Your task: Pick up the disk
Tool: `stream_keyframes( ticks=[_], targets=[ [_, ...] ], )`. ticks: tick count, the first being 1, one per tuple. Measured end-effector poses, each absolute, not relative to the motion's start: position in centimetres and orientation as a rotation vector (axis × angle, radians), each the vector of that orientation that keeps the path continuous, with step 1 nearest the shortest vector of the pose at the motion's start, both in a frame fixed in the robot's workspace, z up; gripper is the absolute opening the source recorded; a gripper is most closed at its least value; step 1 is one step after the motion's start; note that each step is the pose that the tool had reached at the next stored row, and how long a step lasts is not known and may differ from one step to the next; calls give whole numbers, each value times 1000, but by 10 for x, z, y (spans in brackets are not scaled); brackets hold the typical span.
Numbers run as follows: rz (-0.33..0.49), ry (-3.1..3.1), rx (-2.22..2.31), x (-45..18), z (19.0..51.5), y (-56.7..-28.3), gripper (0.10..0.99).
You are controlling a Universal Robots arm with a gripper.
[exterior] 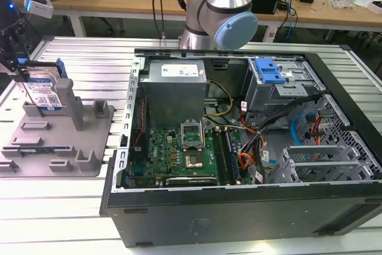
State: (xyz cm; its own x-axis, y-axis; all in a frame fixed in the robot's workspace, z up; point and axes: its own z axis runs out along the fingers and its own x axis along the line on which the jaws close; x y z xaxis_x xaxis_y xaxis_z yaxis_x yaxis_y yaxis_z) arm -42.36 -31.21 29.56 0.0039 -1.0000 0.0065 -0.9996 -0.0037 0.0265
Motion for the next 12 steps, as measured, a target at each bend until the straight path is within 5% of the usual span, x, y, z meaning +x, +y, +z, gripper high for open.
stream_keyframes(
  ticks=[12],
  targets=[
    [-22, -2201, 2209, -424, 295, -312, 369]
  ],
)
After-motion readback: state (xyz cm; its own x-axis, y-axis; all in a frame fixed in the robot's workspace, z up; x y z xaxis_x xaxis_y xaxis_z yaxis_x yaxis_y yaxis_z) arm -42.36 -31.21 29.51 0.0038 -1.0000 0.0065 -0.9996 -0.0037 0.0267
